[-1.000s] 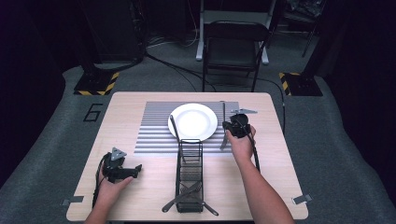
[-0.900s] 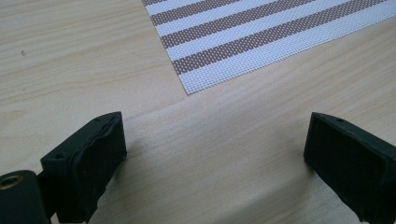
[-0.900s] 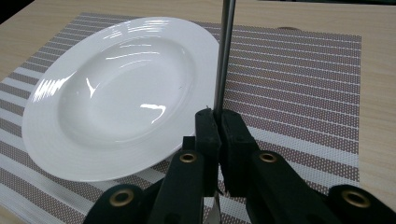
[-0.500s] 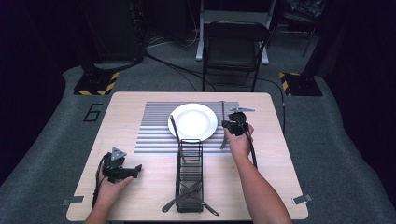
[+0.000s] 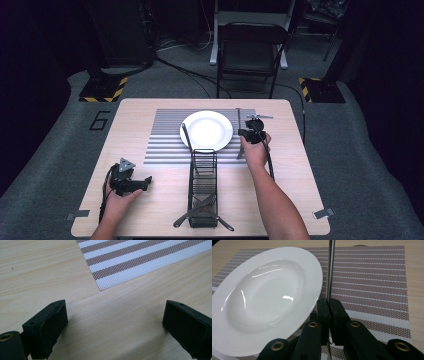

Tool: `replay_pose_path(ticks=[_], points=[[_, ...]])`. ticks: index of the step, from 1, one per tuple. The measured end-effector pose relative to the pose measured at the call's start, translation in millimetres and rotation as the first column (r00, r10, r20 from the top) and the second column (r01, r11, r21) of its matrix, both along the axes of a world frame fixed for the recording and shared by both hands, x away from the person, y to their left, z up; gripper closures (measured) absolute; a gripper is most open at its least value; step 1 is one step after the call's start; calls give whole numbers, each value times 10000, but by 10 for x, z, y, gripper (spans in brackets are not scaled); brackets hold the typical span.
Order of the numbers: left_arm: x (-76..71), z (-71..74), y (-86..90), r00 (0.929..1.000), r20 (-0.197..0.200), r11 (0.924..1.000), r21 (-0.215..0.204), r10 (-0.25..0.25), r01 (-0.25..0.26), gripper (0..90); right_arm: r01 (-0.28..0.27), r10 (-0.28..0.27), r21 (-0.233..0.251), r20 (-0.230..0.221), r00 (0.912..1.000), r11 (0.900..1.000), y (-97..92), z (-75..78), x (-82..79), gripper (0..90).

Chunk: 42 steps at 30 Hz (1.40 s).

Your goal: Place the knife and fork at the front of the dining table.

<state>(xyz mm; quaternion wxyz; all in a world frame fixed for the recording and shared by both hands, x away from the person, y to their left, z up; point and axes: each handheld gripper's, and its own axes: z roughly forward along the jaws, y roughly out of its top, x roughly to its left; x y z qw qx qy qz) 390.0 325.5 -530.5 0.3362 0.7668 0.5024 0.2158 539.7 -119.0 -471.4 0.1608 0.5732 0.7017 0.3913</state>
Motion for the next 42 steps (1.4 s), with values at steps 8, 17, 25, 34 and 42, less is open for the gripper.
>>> replay_pose_path(ticks=[8, 17, 25, 34, 42], points=[[-1, 2, 0, 10000, -26, 10000, 10, 1, -1, 57, 152, -153, -23, -227, 9996, 9999, 6, -58, 64, 869], [0, 0, 0, 10000, 4, 10000, -4, 4, -4, 57, 383, -392, -204, -477, 9981, 9991, 51, -147, 144, 864], [-2, 2, -1, 10000, -24, 10000, 1, 11, -11, 58, 563, -612, -578, -863, 9944, 9967, 91, -268, 180, 874], [-3, 3, -2, 10000, -12, 10000, 5, 6, -6, 60, 1083, -1121, -398, -1125, 9873, 9933, 36, -328, 206, 876], [-3, 2, -1, 10000, -8, 10000, 7, -6, 6, 62, 1070, -1128, -569, -1128, 9872, 9926, 57, -351, 226, 875]])
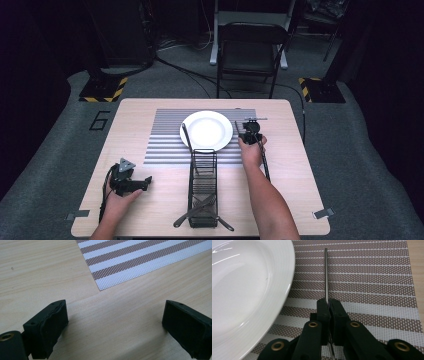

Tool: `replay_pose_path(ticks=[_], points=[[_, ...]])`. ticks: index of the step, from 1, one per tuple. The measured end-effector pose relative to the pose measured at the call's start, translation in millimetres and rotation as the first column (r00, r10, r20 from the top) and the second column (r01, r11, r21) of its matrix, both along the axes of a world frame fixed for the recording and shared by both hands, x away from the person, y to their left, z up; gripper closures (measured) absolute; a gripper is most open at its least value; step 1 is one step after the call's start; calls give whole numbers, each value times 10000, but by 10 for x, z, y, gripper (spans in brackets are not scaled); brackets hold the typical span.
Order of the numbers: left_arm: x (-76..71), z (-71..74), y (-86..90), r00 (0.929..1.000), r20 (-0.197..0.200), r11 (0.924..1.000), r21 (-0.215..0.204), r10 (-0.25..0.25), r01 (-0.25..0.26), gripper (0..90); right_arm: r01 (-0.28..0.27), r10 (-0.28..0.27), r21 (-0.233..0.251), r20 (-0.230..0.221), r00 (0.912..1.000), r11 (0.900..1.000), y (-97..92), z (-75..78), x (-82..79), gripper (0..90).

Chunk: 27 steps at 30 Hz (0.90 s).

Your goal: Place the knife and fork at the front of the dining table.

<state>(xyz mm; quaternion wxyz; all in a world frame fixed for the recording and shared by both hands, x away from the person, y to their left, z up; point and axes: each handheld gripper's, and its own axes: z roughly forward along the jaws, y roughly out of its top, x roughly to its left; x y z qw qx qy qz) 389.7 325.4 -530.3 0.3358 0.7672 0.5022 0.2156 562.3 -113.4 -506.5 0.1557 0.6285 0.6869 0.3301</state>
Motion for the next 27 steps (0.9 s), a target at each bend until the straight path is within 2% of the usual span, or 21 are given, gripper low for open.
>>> replay_pose_path(ticks=[15, 21, 23, 27], points=[[-1, 0, 0, 10000, -2, 10000, 0, 6, -6, 62, -131, 131, -36, -47, 9999, 9999, -24, -4, 12, 831], [-1, 0, -1, 10000, -3, 10000, -5, 14, -14, 62, 45, -44, 52, -120, 9999, 10000, -49, -6, 7, 828], [0, 0, 0, 10000, 1, 10000, -3, 9, -9, 62, 35, -36, -140, -63, 10000, 9999, -81, -14, 14, 825], [0, 0, 1, 10000, -2, 10000, 4, -9, 9, 62, 107, -107, 23, -109, 9999, 9999, -130, -16, 8, 818]])
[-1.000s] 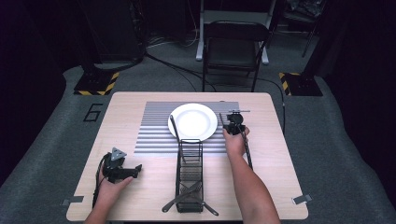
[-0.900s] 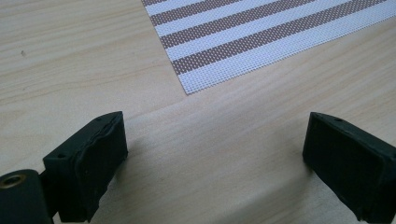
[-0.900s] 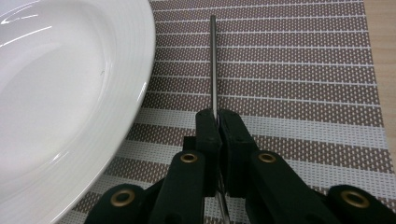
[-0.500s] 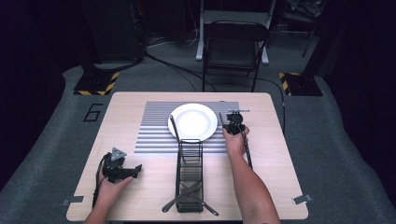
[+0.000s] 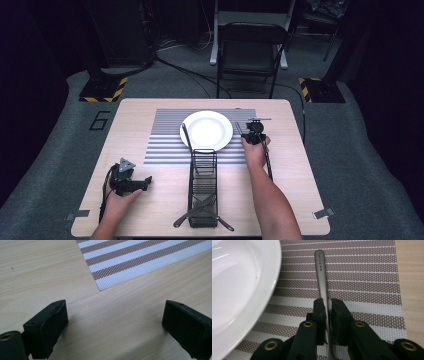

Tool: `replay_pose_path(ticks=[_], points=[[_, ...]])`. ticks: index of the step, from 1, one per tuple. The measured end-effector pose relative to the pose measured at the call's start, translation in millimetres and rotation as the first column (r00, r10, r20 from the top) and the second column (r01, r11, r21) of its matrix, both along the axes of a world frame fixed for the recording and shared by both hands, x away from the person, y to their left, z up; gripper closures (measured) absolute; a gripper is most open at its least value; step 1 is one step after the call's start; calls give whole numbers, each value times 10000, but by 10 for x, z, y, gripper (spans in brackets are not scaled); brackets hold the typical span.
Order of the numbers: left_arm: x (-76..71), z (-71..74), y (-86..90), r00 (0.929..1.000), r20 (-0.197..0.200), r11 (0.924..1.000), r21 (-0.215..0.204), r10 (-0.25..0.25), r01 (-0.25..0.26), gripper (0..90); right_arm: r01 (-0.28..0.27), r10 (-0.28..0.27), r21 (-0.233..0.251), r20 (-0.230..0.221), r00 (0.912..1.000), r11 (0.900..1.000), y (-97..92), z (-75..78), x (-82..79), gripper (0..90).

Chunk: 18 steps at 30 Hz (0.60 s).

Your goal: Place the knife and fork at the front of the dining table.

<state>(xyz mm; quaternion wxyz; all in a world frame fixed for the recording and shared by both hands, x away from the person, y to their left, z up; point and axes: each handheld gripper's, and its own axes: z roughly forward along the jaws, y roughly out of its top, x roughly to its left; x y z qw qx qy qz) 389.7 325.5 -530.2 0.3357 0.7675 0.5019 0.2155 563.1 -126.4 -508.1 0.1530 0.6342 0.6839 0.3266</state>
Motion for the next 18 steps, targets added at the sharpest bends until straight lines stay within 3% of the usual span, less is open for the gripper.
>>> replay_pose_path(ticks=[10, 14, 18], points=[[0, 0, 0, 10000, -1, 10000, -1, 3, -3, 62, -231, 232, -32, 160, 9996, 9997, -5, 32, -61, 791], [0, 0, -1, 10000, -1, 10000, -7, 8, -8, 62, -344, 351, -257, 242, 9991, 9991, -19, 35, -116, 782], [0, 0, -1, 10000, 0, 10000, -6, 9, -9, 62, -430, 432, -295, 63, 9990, 9986, -53, 15, -173, 769]])
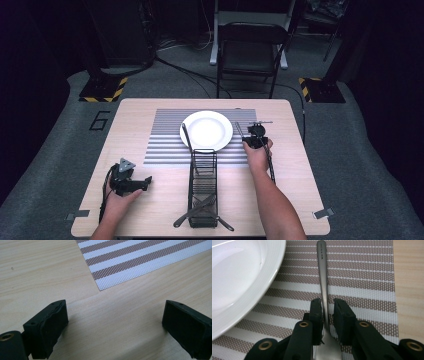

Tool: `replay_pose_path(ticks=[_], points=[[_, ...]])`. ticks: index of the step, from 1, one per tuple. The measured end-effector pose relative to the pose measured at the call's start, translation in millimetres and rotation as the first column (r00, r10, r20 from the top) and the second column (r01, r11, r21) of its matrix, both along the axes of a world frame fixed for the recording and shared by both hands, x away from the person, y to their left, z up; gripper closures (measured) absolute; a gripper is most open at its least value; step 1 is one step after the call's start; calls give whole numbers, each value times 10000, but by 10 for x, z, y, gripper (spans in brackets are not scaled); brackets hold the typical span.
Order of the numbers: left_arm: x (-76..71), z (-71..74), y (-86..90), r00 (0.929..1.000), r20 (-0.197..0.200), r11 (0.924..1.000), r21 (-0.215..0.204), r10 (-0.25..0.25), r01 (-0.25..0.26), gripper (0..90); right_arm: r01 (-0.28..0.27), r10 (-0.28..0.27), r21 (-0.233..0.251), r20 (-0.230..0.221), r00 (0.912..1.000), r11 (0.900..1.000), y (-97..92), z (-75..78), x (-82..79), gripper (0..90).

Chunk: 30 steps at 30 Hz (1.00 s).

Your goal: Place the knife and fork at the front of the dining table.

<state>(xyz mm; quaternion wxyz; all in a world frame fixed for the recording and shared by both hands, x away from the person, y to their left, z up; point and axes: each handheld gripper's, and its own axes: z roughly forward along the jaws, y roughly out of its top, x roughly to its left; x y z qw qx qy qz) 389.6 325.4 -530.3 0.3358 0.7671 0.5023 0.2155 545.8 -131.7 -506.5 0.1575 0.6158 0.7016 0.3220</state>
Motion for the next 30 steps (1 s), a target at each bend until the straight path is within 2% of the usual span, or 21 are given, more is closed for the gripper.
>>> replay_pose_path(ticks=[4, 10, 19, 21, 23, 24, 28, 30], points=[[0, 0, -1, 10000, -4, 10000, 5, 6, -6, 62, -42, 42, -64, -17, 10000, 10000, -14, -8, -34, 774], [0, 1, -2, 10000, -6, 10000, 1, 21, -21, 62, -4, 5, -174, 100, 9999, 9998, 21, -20, -12, 852], [0, 1, -2, 10000, -8, 10000, -4, 25, -25, 62, 604, -608, 119, 322, 9976, 9981, 66, -45, 32, 857], [1, 0, -1, 10000, 10, 10000, 2, 20, -20, 62, 593, -596, 85, 408, 9974, 9982, 76, -53, 43, 854], [1, 0, -1, 10000, 16, 10000, -1, 18, -18, 62, 619, -622, 72, 488, 9969, 9981, 73, -50, 39, 769], [2, 0, 1, 10000, 16, 10000, 6, -1, 1, 63, 695, -696, 28, 451, 9966, 9976, 71, -36, 28, 762], [1, 0, -3, 10000, -4, 10000, -16, 24, -24, 63, 305, -288, -358, 482, 9984, 9989, 42, 43, -24, 762], [2, -2, -7, 10000, 23, 10000, -17, 50, -50, 63, 132, -112, -345, 587, 9982, 9993, 27, 101, -68, 755]])
